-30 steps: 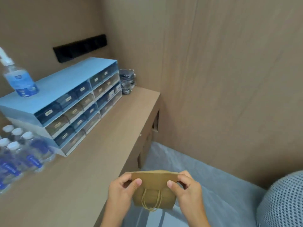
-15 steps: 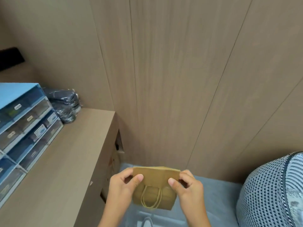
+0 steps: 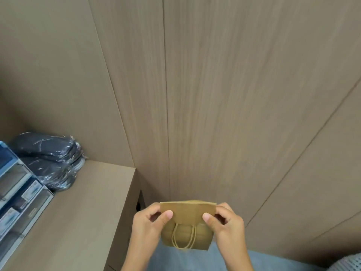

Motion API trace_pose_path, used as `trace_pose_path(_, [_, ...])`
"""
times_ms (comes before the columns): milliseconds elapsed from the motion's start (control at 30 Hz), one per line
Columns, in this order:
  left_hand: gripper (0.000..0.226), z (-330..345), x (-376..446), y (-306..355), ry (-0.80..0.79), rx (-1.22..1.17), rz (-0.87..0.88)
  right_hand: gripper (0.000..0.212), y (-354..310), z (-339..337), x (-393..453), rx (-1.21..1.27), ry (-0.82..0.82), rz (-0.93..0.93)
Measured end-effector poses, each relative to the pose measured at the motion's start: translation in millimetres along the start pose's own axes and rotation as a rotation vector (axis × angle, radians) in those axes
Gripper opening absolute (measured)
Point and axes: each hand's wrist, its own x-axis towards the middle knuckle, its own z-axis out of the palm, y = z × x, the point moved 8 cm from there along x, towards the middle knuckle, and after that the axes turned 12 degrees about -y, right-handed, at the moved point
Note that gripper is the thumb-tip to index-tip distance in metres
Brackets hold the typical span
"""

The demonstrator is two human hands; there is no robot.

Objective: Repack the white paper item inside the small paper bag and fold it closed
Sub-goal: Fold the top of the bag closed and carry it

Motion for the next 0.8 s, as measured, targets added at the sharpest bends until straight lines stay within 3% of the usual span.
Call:
trace_pose_path(200, [0.018, -75.2, 58.9, -28.9, 0.234, -0.049, -0.036, 0.02, 7.8, 73.7, 125.3, -0.046, -0.238, -0.016])
trace_pose_path(300, [0.008, -128.6, 79.0, -41.6, 0.438, -0.085, -0.047, 0.018, 11.4, 134.2, 191.1, -0.079, -0.411, -0.043])
trace_pose_path(467, [0.015, -214.5, 84.3, -54.0, 0.77, -0.102, -0.092, 0.018, 5.9, 255.6, 276.5, -0.076, -0.728, -0.097])
trace_pose_path(667, [0.029, -282.7, 25.1, -65.2, 1.214, -0.093, -0.14, 0.017, 9.5, 411.9, 293.9, -0.09, -1.172, -0.151])
trace_pose_path(800, [0.033, -294.0, -18.9, -81.7, 1.416, -0.136, -0.184, 0.009, 16.4, 482.6, 265.0, -0.084, -1.375, -0.151])
